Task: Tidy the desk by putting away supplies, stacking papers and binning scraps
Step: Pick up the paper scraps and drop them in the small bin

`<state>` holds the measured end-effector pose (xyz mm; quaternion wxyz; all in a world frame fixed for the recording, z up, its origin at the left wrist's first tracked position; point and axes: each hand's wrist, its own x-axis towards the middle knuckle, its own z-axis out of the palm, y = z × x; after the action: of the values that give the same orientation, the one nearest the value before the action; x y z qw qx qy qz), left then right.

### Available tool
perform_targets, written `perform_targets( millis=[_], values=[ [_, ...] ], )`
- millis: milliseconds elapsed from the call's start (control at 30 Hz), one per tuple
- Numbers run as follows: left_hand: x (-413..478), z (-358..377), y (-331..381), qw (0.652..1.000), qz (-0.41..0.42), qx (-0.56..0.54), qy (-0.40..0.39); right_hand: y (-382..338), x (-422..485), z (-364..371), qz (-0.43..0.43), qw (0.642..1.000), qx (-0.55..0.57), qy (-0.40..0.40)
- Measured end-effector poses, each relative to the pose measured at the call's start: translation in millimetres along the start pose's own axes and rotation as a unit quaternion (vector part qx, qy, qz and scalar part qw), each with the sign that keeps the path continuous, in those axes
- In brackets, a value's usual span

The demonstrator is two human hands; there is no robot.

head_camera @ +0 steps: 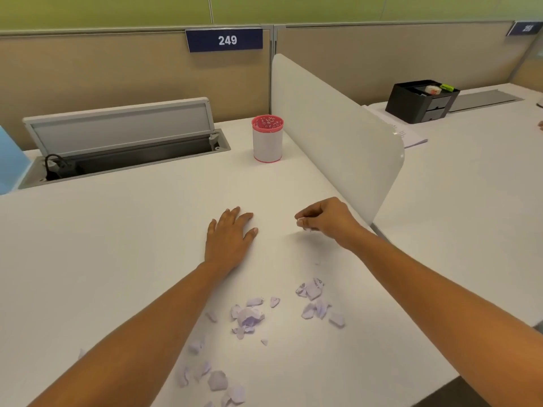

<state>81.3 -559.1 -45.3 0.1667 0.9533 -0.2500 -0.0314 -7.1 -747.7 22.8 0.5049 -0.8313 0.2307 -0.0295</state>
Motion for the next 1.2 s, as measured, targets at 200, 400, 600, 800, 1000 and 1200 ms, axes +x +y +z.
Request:
perform_targets(
  millis=[200, 400, 600, 800, 1000, 1200],
  values=[
    [34, -7, -13, 1.000, -0.020, 0.023, 0.000, -55, 69, 0, -0.035, 0.997, 0.051, 0.041],
    [59, -9, -23, 0.999, -0.041, 0.034, 0.009, -107, 147, 7, -0.089, 0.987, 0.046, 0.123],
    [62, -2, -25, 0.997, -0.041, 0.050, 0.029, -132, 212, 17, -0.094, 0.980, 0.007, 0.174],
    [62, 1, -26, 0.997, -0.043, 0.060, 0.030, -132, 240, 22, -0.074, 0.983, -0.047, 0.161],
    [60, -2, -24, 0.997, -0.045, 0.055, 0.022, -130, 230, 17, -0.114, 0.973, 0.004, 0.200],
    [49, -5, -23, 0.998, -0.046, 0.045, 0.000, -89, 161, 27, -0.166, 0.973, -0.033, 0.157]
  ],
)
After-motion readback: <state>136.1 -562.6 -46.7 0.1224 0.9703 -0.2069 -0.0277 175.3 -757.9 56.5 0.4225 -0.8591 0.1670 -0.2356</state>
